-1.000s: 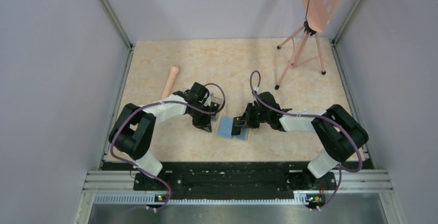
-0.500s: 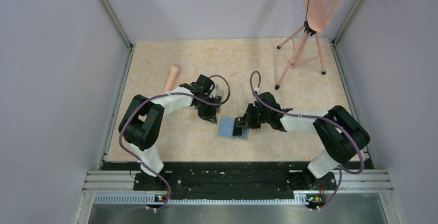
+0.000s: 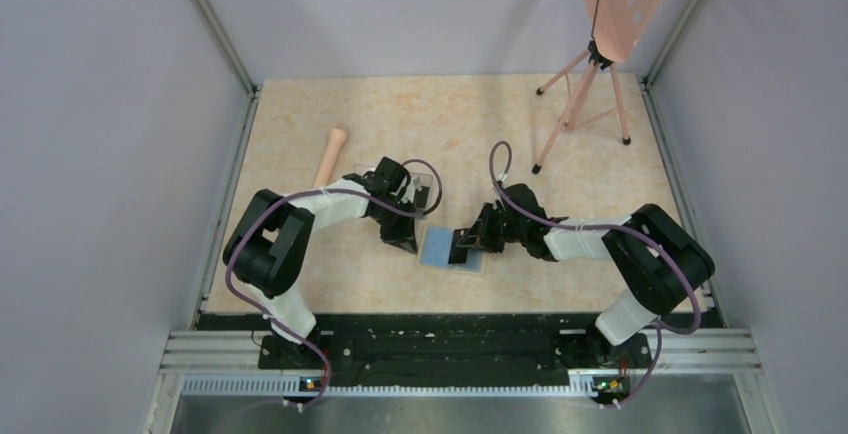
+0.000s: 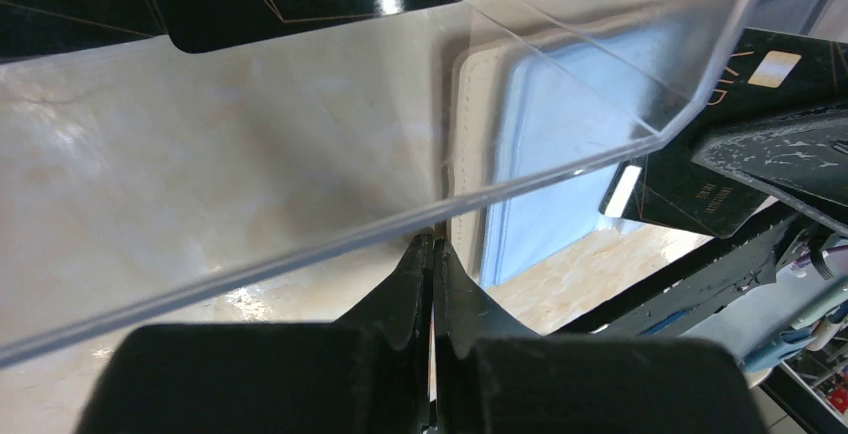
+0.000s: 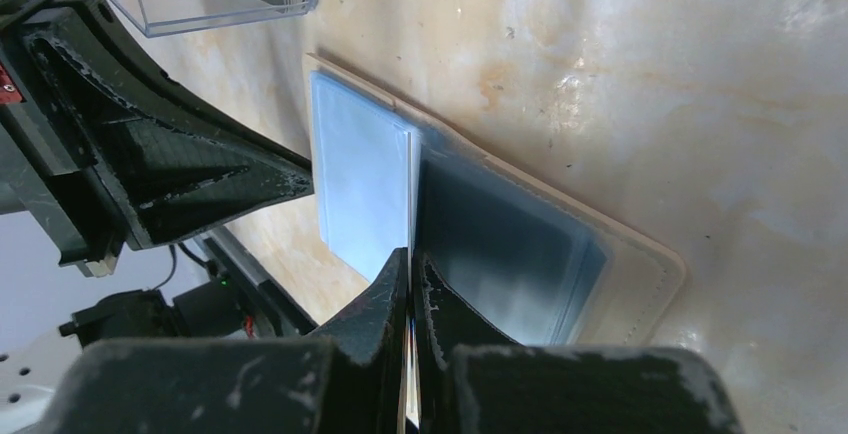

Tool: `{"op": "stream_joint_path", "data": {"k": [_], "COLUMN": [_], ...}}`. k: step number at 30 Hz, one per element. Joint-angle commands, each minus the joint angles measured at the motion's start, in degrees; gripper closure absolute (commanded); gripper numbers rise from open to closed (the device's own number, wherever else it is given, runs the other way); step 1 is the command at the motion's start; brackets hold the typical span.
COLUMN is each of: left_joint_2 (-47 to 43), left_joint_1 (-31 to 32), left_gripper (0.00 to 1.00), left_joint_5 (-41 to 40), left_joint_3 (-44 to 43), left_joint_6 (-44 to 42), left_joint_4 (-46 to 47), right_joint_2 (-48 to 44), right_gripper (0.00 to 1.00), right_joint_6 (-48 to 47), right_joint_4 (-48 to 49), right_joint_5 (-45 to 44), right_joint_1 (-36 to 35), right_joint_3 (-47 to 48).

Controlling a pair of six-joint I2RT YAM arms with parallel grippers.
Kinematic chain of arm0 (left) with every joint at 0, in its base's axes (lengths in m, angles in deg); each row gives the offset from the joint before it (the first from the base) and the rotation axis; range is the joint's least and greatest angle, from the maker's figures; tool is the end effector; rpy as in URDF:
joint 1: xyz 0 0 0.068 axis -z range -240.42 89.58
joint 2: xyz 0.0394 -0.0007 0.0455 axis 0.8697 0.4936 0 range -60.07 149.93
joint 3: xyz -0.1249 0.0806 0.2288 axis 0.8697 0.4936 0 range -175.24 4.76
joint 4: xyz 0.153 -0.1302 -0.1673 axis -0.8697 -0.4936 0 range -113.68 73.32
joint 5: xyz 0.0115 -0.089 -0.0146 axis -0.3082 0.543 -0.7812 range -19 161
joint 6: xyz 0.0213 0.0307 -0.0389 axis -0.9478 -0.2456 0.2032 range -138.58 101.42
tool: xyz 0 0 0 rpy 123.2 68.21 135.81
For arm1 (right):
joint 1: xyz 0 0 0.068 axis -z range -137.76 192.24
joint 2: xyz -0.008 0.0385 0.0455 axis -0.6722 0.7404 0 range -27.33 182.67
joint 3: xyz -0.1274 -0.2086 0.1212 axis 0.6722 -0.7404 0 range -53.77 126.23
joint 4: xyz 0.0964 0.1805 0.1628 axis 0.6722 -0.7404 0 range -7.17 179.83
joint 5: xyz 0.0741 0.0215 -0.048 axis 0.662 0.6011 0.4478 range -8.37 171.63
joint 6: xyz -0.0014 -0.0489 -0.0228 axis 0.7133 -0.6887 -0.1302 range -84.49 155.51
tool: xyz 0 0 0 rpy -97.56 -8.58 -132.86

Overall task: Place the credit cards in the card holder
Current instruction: Insert the credit card into the card holder.

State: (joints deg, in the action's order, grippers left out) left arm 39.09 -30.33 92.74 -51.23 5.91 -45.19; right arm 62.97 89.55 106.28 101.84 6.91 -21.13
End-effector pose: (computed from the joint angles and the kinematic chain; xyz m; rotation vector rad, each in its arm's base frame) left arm 0.2662 -0.1697 0.1486 0.2350 2.9383 -0.7205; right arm 0.2244 0.1742 0.1318 0.2104 2.5380 1.1308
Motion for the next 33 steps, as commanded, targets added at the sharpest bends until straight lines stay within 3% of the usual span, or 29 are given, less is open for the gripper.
{"op": "stream_joint_path", "data": {"k": [1, 15, 24, 33], "left_joint_2": [-0.9, -0.7, -0.1, 0.5], "left_joint_1": [0.3, 1.2, 1.3, 1.5], "left_gripper": [1.00, 1.00, 1.00, 1.00], "left_joint_5": [0.0, 1.1, 0.1, 0.1], "left_joint_3": [1.7, 0.7, 0.4, 0.0], "left_joint_6": [0.4, 0.6, 0.3, 0.0], "left_joint_4": [-0.3, -0.5, -1.2, -1.7], "right_joint_2": [1.4, 3.3, -1.9, -2.3], "right_gripper": [1.00, 1.00, 1.00, 1.00], "right_joint_6": [3.2, 10.0, 2.9, 0.7], "right_joint_4": [6.3, 14.3, 3.2, 0.8], "right_joint_5": [1.9, 3.7, -0.6, -2.0], "right_joint_1": [0.4, 0.4, 3.1, 3.5], "right_joint_3": [-0.8, -4.9, -2.5, -1.5]}}
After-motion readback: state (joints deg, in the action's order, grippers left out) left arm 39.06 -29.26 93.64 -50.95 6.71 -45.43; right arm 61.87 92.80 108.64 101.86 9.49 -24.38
